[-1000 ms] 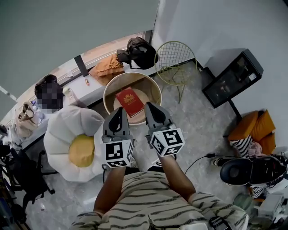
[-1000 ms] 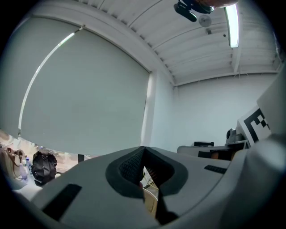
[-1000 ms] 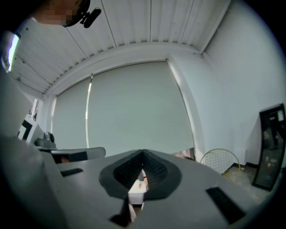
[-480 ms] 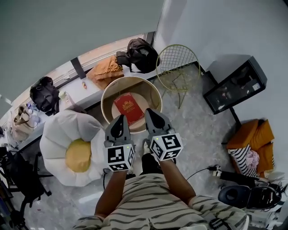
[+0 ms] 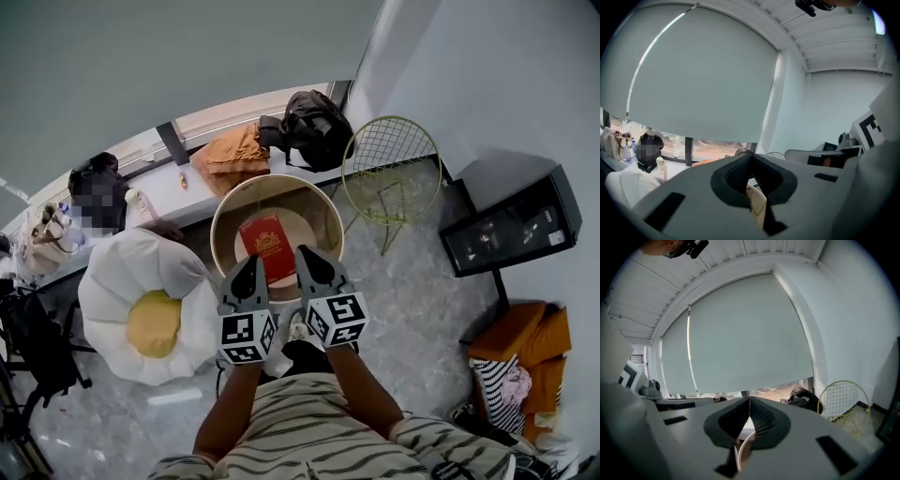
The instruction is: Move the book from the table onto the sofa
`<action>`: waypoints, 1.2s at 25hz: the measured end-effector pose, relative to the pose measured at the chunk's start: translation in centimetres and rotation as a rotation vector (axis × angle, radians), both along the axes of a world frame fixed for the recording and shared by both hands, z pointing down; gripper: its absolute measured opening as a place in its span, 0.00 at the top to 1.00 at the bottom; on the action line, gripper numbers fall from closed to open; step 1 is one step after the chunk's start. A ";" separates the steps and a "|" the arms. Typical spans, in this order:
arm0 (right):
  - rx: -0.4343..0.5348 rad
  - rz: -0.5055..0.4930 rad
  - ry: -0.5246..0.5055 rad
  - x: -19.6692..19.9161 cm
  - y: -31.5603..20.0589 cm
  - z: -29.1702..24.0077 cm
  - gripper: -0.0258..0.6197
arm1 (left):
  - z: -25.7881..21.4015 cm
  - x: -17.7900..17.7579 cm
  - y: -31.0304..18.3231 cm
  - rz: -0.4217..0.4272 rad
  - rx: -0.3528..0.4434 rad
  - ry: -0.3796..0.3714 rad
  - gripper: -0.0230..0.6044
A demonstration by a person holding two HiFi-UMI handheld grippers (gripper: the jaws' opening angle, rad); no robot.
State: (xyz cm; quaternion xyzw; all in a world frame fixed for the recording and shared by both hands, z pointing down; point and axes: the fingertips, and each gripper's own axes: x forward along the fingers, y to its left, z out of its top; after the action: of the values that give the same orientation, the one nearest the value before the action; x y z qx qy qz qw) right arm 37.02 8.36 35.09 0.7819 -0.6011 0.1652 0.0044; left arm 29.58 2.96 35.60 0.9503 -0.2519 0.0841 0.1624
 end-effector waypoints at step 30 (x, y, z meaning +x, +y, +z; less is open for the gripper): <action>-0.231 -0.094 -0.225 5.4 -5.7 20.1 0.77 | 20.5 3.4 -4.9 -0.054 -0.322 -0.140 0.81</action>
State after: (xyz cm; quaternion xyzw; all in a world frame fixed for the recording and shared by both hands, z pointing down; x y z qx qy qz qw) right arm 42.43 2.63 55.15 0.7237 -0.6108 0.3195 0.0345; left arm 32.99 -1.98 56.06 0.8967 -0.2712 0.1851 0.2968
